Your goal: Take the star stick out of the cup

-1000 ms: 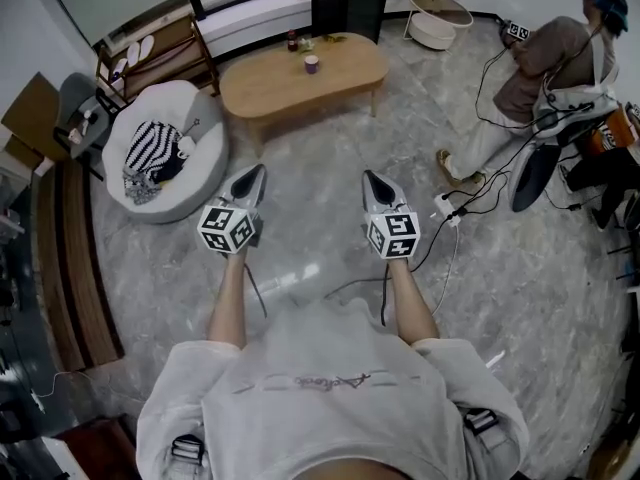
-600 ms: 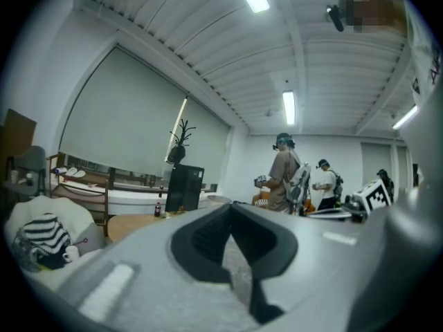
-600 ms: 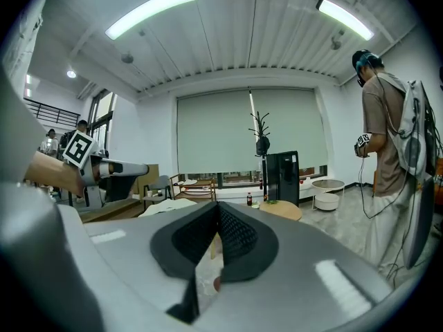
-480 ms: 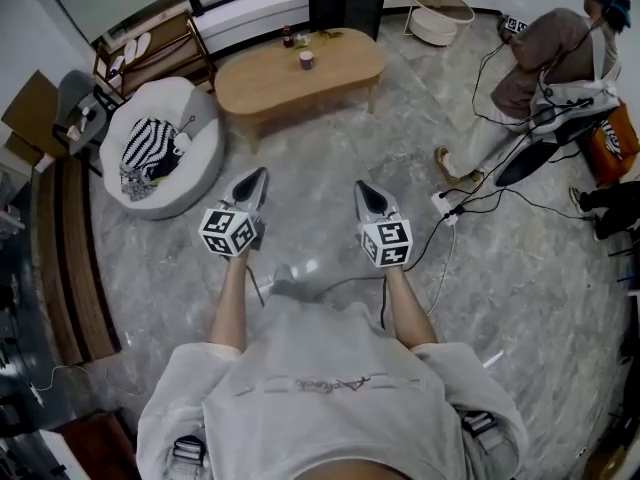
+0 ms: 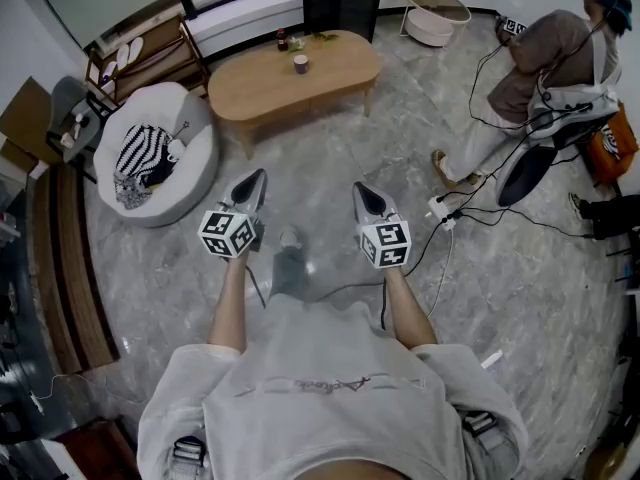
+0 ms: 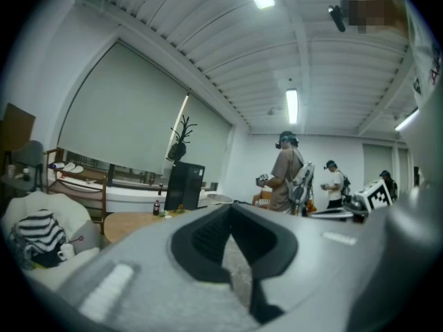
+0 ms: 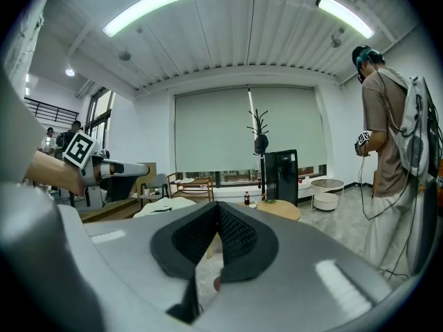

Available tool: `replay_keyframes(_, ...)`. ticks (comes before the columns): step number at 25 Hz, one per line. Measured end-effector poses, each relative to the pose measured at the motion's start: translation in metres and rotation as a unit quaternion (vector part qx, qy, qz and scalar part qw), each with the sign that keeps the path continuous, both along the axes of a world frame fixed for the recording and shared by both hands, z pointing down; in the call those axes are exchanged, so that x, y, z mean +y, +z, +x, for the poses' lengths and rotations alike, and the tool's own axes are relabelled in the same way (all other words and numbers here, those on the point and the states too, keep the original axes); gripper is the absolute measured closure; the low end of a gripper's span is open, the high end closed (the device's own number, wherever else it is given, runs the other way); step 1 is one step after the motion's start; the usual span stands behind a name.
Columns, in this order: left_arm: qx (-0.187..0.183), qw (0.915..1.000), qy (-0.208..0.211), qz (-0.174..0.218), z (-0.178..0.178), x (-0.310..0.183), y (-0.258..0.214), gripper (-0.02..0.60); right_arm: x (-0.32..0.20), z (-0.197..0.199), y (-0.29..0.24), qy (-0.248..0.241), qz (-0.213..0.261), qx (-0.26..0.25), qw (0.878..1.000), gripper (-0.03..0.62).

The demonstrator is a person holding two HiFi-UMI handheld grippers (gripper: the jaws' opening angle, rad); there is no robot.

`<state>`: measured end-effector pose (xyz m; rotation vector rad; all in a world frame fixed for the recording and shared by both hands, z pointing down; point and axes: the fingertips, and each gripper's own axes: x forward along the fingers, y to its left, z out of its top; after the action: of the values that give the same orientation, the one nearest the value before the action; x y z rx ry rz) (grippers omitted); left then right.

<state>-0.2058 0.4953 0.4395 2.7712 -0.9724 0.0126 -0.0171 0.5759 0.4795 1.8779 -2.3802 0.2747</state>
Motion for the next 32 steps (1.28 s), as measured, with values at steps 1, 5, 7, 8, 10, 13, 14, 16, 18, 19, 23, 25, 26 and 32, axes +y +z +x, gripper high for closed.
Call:
replay_keyframes(1,0.001,1.0,0.0,0.0,0.001,-0.007,0.002,0.581,-0.007,0.0,0.001,-0.001,0.0,0.002,1.0,0.589)
replay_keyframes(5,0.003,1.0,0.0,-0.002,0.003,-0.04,0.009,0.581,-0.041,0.0,0.007,-0.007,-0.003,0.01,1.0,0.589)
replay_keyframes(7,0.004,1.0,-0.001,-0.003,0.006,-0.057,0.009,0.581,-0.058,0.002,0.006,-0.011,-0.005,0.013,1.0,0.589)
replay_keyframes(8,0.005,1.0,-0.001,-0.004,0.008,-0.065,0.008,0.581,-0.067,0.004,0.004,-0.012,-0.006,0.015,1.0,0.589)
replay_keyframes(10,0.007,1.0,-0.001,-0.006,0.011,-0.087,0.005,0.581,-0.088,0.007,0.0,-0.013,-0.008,0.018,1.0,0.589)
replay_keyframes(13,0.009,0.9999,0.0,-0.013,0.011,-0.124,0.007,0.581,-0.126,0.006,-0.001,-0.014,-0.013,0.02,1.0,0.589)
replay_keyframes(14,0.01,0.9998,0.001,-0.015,0.01,-0.136,0.007,0.581,-0.138,0.004,-0.001,-0.015,-0.015,0.021,1.0,0.589)
replay_keyframes(16,0.011,0.9998,0.002,-0.016,0.008,-0.161,0.008,0.581,-0.162,0.0,-0.001,-0.017,-0.017,0.025,0.999,0.589)
replay_keyframes(18,0.013,0.9998,0.004,-0.016,0.009,-0.188,0.007,0.581,-0.189,0.0,-0.002,-0.016,-0.017,0.027,0.999,0.589)
replay_keyframes(19,0.013,0.9998,0.006,-0.017,0.009,-0.201,0.006,0.581,-0.203,0.0,-0.003,-0.014,-0.017,0.028,0.999,0.589)
replay_keyframes(23,0.013,0.9996,0.014,-0.02,0.008,-0.254,-0.001,0.581,-0.257,-0.004,-0.01,-0.01,-0.022,0.027,0.999,0.589)
replay_keyframes(25,0.016,0.9996,0.016,-0.017,0.008,-0.283,-0.006,0.581,-0.286,-0.006,-0.015,-0.01,-0.018,0.029,0.999,0.589)
replay_keyframes(26,0.017,0.9996,0.017,-0.016,0.008,-0.298,-0.008,0.581,-0.301,-0.007,-0.017,-0.01,-0.018,0.03,0.999,0.589)
replay_keyframes(32,0.023,0.9992,0.025,-0.019,0.008,-0.371,-0.009,0.581,-0.37,-0.009,-0.019,-0.003,-0.02,0.035,0.999,0.589)
